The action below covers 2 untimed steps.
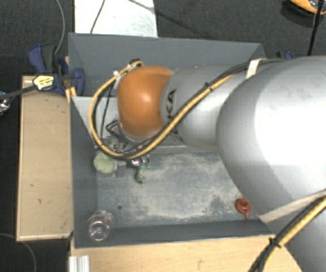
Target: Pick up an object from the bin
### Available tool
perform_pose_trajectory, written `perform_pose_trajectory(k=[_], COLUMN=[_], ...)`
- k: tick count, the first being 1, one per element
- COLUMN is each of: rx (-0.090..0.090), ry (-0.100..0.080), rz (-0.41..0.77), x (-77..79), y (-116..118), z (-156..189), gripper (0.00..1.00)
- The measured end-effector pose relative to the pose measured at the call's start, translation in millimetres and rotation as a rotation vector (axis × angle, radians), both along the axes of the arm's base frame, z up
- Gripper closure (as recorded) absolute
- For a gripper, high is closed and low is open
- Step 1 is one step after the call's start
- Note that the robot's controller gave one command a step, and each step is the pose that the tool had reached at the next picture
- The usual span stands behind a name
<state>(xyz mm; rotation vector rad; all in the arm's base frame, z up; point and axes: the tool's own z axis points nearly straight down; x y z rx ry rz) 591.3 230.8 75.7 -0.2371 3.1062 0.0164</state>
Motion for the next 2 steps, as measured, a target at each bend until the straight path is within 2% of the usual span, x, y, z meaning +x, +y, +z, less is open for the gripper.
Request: perform_pose_trajectory(k=[1, 2], rx=[0.0, 0.0], ry=[-0.001, -0.005], rz=[-0.004, -0.007], x=[0.6, 1.8], y=[-4.8, 11.3], z=[-0.7, -1.2], gripper=[1.0, 1.0])
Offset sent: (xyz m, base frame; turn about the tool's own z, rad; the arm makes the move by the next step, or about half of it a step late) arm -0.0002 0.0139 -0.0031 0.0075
